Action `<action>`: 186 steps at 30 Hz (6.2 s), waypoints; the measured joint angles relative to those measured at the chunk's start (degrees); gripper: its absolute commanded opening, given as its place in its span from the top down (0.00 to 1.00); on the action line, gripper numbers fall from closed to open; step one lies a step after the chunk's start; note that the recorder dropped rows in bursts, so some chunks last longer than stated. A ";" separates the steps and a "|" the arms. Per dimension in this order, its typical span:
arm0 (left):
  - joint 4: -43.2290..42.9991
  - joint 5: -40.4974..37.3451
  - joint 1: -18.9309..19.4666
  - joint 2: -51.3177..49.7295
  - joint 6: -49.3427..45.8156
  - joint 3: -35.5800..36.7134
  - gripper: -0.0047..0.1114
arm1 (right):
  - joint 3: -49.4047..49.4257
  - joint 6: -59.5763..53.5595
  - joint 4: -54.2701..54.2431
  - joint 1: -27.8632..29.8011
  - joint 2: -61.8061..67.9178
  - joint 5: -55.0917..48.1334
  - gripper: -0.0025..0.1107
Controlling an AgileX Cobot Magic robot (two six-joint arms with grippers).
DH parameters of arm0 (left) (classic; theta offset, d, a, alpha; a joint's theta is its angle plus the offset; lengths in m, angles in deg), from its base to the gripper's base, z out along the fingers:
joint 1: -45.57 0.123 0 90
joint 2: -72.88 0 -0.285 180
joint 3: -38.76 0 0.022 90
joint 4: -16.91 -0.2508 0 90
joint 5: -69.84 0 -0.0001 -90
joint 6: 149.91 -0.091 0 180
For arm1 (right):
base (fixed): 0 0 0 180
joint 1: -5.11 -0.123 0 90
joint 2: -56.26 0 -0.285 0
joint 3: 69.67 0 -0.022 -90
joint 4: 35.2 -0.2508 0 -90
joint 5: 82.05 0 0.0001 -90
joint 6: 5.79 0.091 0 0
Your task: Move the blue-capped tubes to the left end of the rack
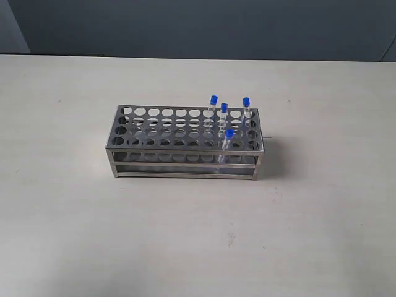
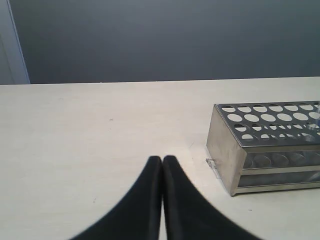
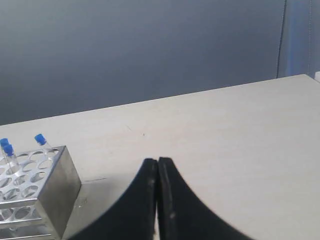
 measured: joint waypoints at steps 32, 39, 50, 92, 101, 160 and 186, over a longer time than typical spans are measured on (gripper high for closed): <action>0.00 0.00 0.00 0.00 0.00 0.00 0.95 | -1.99 12.83 -30.16 0.00 2.24 50.58 0.97; 0.00 0.00 0.00 0.00 0.00 0.00 0.95 | -23.25 8.01 -10.79 0.00 16.94 20.88 0.97; 0.00 0.00 0.00 0.00 0.00 0.00 0.95 | -56.31 -18.13 -19.67 0.00 53.38 -17.11 0.97; 0.00 0.00 0.00 0.00 0.00 0.00 0.95 | -64.60 -27.86 -22.54 -29.04 95.25 -23.73 0.58; 0.00 0.00 0.00 0.00 0.00 0.00 0.95 | -64.60 -26.80 -22.54 -29.04 99.36 -21.57 0.58; 0.00 0.00 0.00 0.00 0.00 0.00 0.95 | -64.88 -25.26 -19.89 -29.04 100.18 -21.98 0.98; 0.00 0.00 0.00 0.00 0.00 0.00 0.95 | -88.80 -33.96 -21.13 -32.28 102.29 -36.53 0.98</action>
